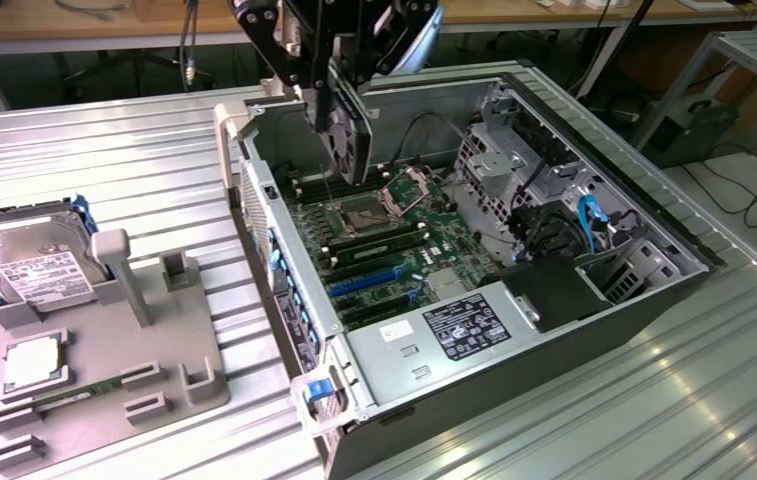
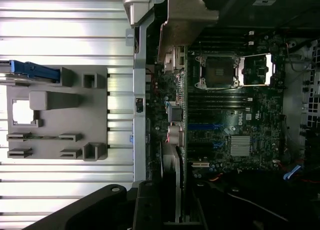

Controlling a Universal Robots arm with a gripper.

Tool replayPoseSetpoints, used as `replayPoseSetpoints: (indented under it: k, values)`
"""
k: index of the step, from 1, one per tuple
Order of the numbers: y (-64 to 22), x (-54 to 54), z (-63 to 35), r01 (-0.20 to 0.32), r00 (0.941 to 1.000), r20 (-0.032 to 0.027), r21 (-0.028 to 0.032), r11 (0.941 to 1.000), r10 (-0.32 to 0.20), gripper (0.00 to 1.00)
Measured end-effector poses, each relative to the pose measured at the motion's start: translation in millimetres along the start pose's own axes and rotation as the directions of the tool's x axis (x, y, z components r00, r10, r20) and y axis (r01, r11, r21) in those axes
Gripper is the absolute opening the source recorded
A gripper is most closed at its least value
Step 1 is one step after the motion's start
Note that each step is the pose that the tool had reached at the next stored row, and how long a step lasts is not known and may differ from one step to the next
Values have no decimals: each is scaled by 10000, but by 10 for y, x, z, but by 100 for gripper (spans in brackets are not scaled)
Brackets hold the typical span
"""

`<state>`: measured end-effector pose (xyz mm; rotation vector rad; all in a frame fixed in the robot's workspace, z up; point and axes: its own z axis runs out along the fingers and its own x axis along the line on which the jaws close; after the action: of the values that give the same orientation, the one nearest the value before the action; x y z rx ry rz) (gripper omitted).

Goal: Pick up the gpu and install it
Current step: 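Pick up the gpu and move the gpu toward the slot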

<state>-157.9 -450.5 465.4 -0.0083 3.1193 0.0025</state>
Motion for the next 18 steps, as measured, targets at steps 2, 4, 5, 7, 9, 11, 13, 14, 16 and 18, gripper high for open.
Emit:
replayPoseSetpoints:
  k: [2, 4, 5, 7, 9, 11, 13, 14, 16, 18]
  values:
    - [0, -13, 0, 1, 10000, 0, 0, 10000, -1, 28]
    - [0, -28, 0, 2, 10000, -1, 0, 10000, -2, 28]
    - [-1, -35, 1, 2, 10000, 0, 0, 10000, -2, 28]
    - [-1, -48, 1, 2, 10000, 0, 0, 10000, -2, 28]
    - [0, -77, 2, 6, 10000, 0, 0, 10000, -6, 28]
    - [-1, -106, 2, 12, 10000, 0, 0, 10000, -12, 28]
    - [-1, -133, 3, 19, 10000, -1, 0, 10000, -19, 28]
    - [0, -151, 3, 26, 10000, -1, 0, 10000, -26, 28]
    - [5, -188, 5, 43, 10000, 0, -1, 10000, -43, 28]
    - [15, -218, 5, 58, 10000, 0, -1, 10000, -58, 28]
